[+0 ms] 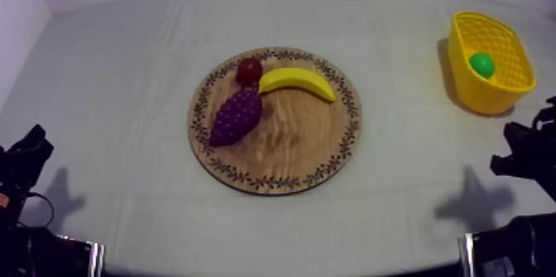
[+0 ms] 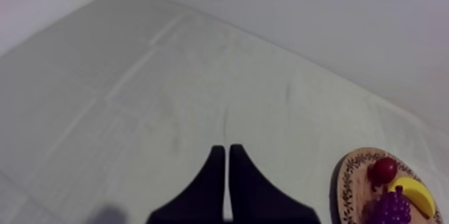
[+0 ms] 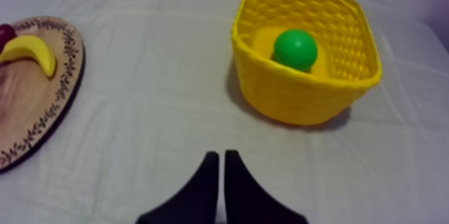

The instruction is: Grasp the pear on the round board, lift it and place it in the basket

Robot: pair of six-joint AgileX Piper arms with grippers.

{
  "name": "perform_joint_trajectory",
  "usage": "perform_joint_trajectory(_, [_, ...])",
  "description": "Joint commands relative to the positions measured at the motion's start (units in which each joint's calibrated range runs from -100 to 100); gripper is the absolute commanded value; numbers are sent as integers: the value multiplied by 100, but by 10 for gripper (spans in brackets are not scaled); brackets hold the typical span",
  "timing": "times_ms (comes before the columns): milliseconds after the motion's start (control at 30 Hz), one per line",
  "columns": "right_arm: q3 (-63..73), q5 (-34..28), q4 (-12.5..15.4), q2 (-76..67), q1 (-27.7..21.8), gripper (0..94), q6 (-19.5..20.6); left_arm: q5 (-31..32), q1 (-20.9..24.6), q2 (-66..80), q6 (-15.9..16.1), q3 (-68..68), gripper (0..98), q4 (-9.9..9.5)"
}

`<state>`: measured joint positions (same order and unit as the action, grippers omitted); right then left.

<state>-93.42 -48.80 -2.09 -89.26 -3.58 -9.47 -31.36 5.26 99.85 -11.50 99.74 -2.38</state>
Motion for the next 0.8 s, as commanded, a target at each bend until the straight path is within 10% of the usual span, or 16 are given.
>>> perform_joint_trajectory(0, [-5, 17, -52, -274, 129, 7, 423, 0, -1, -2, -1, 3, 1, 1])
perform_joint_trajectory(533, [-470, 522, 264, -639, 302, 204, 657, 0, -1, -2, 0, 3, 1, 1])
perform_joint_trajectory(767, [-548, 724, 292, -641, 304, 66, 533, 0, -1, -2, 0, 3, 1, 1])
